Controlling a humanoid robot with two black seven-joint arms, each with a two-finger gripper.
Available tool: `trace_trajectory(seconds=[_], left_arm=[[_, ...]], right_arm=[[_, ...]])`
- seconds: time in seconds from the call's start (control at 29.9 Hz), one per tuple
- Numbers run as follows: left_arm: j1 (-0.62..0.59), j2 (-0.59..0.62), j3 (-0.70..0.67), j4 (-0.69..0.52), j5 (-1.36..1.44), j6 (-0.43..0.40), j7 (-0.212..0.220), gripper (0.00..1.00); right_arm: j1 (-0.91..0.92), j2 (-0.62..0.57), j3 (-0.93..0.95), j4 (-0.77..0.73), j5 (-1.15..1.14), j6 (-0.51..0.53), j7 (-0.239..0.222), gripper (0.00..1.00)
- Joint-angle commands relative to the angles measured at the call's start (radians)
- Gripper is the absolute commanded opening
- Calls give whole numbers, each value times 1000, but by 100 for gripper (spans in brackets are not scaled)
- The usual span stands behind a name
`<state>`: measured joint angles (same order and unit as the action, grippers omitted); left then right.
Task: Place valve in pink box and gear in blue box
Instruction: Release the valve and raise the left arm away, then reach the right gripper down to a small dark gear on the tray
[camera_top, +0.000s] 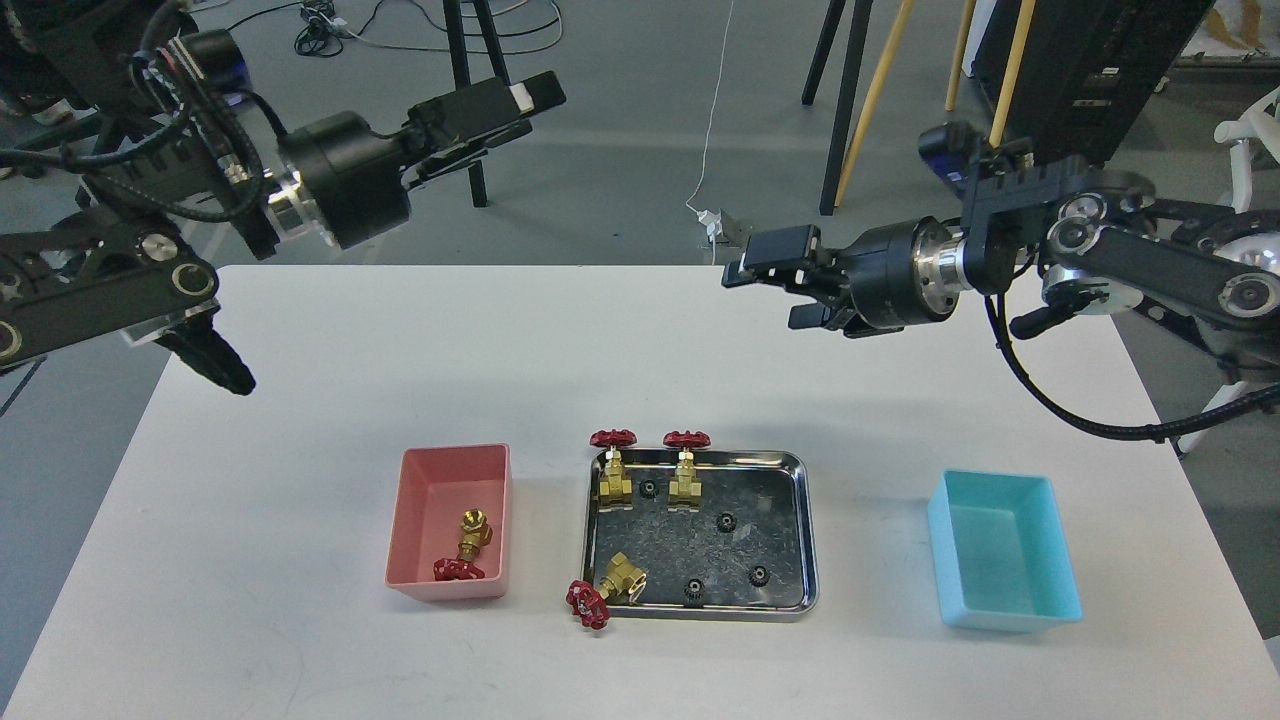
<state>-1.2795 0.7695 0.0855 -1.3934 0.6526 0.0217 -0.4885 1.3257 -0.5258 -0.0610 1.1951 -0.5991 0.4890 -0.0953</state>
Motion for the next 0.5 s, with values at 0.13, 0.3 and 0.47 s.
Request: trace_trajectory(seconds=[0.13, 0.3, 0.47], left_arm=[[117, -168, -259, 7, -140, -14, 0, 81], [164, -226, -311, 10, -140, -6, 0, 81], [192, -231, -313, 8, -139, -2, 0, 81]], right_arm=[[180, 75, -334, 185, -91, 0, -23, 100], [224, 214, -460, 187, -102, 0, -29, 99], [243, 291, -519, 192, -102, 0, -93, 98]])
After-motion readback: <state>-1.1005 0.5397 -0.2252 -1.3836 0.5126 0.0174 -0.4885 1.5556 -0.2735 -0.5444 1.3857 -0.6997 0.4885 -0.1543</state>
